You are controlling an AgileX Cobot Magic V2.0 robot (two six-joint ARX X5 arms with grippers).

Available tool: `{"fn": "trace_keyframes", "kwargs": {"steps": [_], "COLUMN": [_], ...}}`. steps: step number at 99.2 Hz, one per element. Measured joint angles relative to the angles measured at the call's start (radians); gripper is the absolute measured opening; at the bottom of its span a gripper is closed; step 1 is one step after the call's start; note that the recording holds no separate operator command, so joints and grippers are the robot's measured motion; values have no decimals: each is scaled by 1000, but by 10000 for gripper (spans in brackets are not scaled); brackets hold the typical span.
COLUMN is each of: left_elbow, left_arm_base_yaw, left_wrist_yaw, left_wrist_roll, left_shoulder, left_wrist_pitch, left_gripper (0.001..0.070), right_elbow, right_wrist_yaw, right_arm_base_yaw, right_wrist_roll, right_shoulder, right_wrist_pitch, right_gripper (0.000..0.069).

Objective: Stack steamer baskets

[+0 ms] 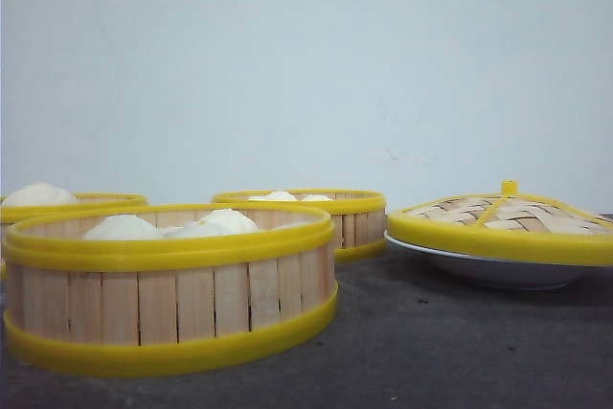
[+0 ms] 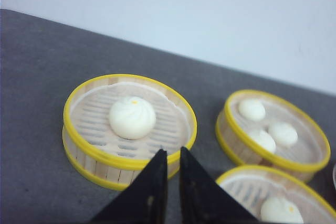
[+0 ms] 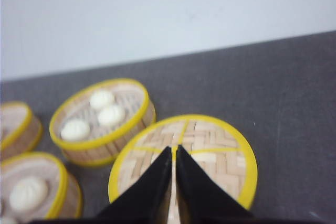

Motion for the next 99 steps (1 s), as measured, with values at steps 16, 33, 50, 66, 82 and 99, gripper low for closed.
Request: {"fn": "trace_keyframes", "kwargs": {"steps": [16,33,50,66,82,99], "left_elbow": [153,172,172,172,172,172], "left_arm_base_yaw": [0,0,0,0,0,0], "left_wrist_yaw": [25,26,26,26,26,26], "left_wrist_roll": [111,161,169,177,183,183], "left_shoulder": [165,277,323,339,339,339], "left_wrist_pitch": [-119,-182,-211,-219,-219,-219], "left_gripper": [14,14,14,55,357,462], "right_elbow": [156,198,198,198,198,198], "right_wrist_yaw": [-2,-2,-2,-2,-2,-2], "right_arm_base_yaw": [0,0,0,0,0,0], "right_wrist_roll": [-92,-146,-164,-174,-177,-177], "right_shoulder": [194,366,457,482,482,482], "right_wrist_pitch": [-129,-175,-190,-194,-193,-185], "right_gripper": [9,9,9,23,408,674]}}
